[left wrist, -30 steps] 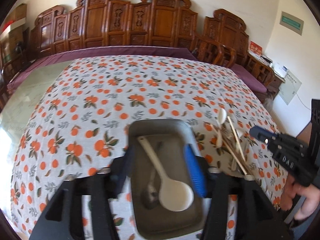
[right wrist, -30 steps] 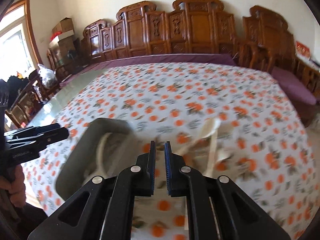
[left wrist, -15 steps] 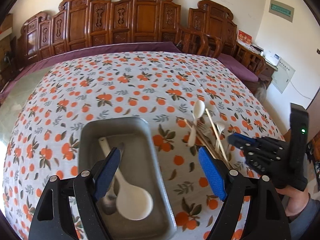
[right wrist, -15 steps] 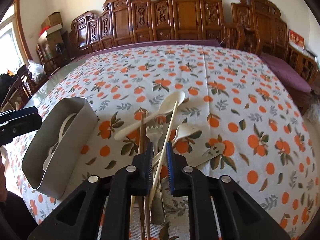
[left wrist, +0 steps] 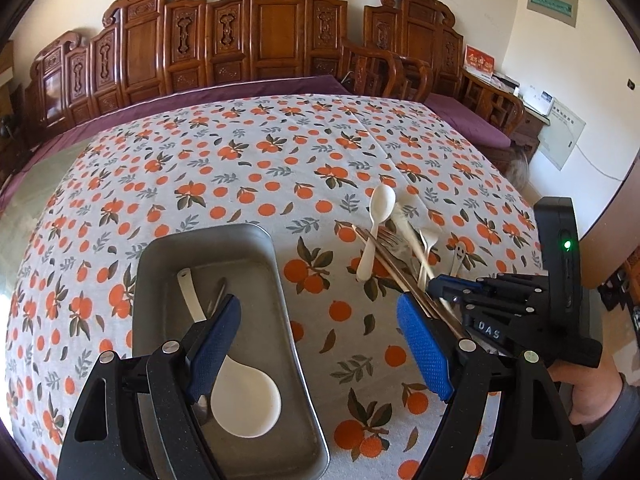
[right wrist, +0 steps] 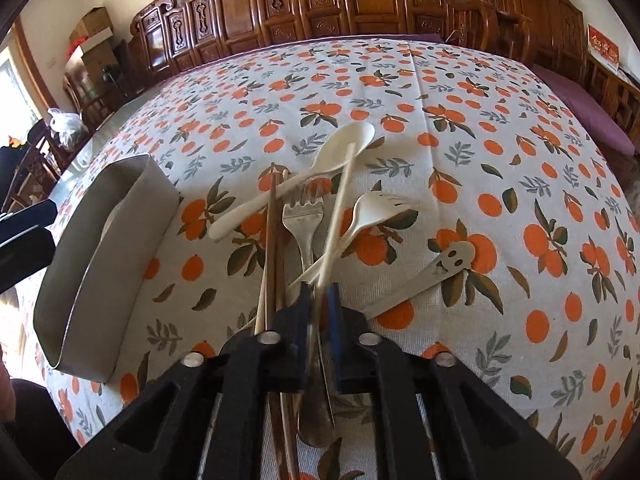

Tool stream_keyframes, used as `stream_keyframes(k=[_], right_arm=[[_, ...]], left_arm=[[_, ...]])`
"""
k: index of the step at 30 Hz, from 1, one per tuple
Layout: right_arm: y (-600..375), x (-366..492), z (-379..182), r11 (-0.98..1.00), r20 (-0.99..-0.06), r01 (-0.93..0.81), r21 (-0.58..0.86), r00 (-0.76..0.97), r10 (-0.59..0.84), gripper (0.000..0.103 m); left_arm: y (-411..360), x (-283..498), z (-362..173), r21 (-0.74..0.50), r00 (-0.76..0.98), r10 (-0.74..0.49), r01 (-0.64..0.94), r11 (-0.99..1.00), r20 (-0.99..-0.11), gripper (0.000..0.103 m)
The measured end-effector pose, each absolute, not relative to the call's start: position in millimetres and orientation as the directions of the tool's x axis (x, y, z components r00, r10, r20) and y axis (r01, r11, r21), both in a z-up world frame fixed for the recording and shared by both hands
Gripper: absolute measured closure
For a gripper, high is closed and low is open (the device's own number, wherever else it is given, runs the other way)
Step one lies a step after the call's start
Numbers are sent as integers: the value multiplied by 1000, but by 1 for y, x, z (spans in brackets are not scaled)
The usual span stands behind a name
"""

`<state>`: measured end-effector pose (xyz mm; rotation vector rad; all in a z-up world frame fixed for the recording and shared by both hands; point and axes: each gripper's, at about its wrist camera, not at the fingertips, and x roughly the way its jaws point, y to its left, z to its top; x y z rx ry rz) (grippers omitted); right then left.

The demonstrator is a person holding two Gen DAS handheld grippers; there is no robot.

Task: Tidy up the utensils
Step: 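Grasp a wooden chopstick from the pile with the right tool, then grasp and lift a white plastic spoon with the left tool while the right tool holds the chopstick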

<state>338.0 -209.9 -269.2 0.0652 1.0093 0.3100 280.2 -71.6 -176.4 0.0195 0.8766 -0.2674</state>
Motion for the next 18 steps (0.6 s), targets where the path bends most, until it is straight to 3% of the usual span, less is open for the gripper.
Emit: stream_keyframes(k=[10, 18], right_arm=[[-252, 333, -239, 959, -758, -165, 229, 587, 282, 97], [-274, 341, -244, 968, -762, -119, 220, 599, 246, 97]], left_arm=[[-91, 277, -183, -84, 601, -226, 254, 963, -767, 26], [-116, 272, -184, -49, 598, -221, 290, 956, -770, 26]])
